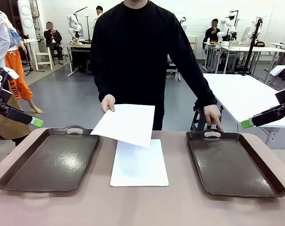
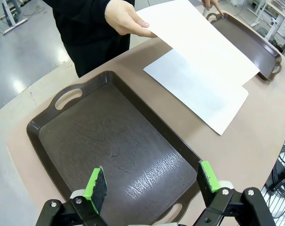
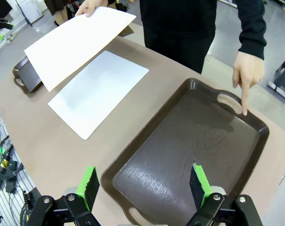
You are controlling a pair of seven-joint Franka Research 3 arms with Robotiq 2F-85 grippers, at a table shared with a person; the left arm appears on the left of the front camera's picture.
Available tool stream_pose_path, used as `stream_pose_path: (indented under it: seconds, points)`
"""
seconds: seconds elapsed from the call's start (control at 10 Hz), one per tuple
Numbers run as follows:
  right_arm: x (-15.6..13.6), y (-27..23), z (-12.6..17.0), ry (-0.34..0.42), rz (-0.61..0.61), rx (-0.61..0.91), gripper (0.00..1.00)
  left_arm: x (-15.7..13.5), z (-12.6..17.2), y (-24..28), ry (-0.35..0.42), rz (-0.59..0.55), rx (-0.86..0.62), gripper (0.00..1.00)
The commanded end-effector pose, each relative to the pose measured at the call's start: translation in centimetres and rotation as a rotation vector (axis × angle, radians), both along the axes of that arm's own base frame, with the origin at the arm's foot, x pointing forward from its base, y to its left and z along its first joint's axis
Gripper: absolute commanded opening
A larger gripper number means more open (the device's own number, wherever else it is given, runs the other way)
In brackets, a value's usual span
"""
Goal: Sort the A4 documents.
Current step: Receive the A4 Paper.
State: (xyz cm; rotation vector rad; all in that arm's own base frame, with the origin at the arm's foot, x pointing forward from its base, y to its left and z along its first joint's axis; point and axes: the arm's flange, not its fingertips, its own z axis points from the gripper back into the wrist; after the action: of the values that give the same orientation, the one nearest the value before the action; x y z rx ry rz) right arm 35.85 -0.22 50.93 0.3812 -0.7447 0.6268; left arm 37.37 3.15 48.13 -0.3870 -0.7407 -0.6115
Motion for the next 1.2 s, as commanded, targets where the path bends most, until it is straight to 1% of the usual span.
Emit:
stream_pose_path:
  seconds: [0.0, 0.1, 0.2, 0.3, 0.4, 0.5, 0.6, 0.8, 0.9, 1.1]
  points:
    - [0.0, 0.0, 0.0, 0.0, 0.0, 0.0, 1.0, 0.1, -0.3, 0.2, -0.006, -0.02, -0.006, 1.0]
    - [1.6, 0.6, -0.5, 0.042, 0.027, 0.051, 1.0, 0.1, -0.3, 0.2, -0.006, -0.02, -0.006, 1.0]
    - [3.7, 1.7, -1.3, 0.088, 0.042, 0.133, 1.0, 0.1, -0.3, 0.2, -0.006, -0.02, -0.006, 1.0]
    - [5.8, 3.1, -2.1, 0.123, 0.055, 0.236, 1.0, 0.1, -0.3, 0.2, -0.006, -0.02, -0.006, 1.0]
    - [8.4, 4.9, -2.7, 0.181, 0.08, 0.4, 1.0, 0.1, -0.3, 0.2, -0.006, -0.02, -0.006, 1.0]
    - [10.2, 6.6, -3.6, 0.216, 0.091, 0.499, 1.0, 0.1, -0.3, 0.2, -0.006, -0.02, -0.006, 1.0]
    - [11.7, 8.3, -4.8, 0.259, 0.075, 0.544, 1.0, 0.1, -0.3, 0.2, -0.006, -0.02, -0.006, 1.0]
    - [14.1, 11.4, -8.0, 0.331, 0.04, 0.609, 1.0, 0.1, -0.3, 0.2, -0.006, -0.02, -0.006, 1.0]
    - [15.0, 13.0, -9.8, 0.384, 0.004, 0.682, 1.0, 0.1, -0.3, 0.2, -0.006, -0.02, -0.006, 1.0]
    - [15.5, 16.0, -13.0, 0.471, -0.009, 0.732, 1.0, 0.1, -0.3, 0.2, -0.006, -0.02, -0.006, 1.0]
